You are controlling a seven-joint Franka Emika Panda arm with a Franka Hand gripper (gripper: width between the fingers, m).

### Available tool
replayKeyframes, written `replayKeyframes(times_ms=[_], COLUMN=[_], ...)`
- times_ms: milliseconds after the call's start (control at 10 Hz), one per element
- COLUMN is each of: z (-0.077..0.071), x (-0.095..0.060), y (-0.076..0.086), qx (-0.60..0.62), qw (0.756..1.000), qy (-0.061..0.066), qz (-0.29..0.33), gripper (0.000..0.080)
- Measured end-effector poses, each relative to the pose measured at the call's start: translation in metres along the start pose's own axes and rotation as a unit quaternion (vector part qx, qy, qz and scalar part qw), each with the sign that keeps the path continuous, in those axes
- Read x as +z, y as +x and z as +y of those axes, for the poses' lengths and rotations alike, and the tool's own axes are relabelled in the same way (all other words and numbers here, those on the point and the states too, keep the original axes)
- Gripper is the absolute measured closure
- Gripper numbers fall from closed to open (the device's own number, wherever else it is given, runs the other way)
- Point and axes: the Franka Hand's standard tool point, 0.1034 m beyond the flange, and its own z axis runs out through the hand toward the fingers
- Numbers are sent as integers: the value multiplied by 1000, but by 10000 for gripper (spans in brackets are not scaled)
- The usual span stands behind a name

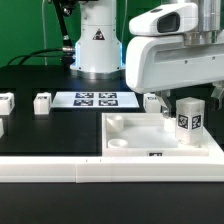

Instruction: Assemble square table

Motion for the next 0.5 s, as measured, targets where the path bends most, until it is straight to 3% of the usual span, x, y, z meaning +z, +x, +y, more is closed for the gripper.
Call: replayKeyframes(times_ms=[100, 400, 500], z=[0, 0, 0], x=[0, 0, 0], y=[0, 0, 0], qx=[-9, -8, 0], qw=[1000, 1000, 1000], qy=[0, 0, 0], qz=[0, 0, 0], gripper=[151, 511, 511])
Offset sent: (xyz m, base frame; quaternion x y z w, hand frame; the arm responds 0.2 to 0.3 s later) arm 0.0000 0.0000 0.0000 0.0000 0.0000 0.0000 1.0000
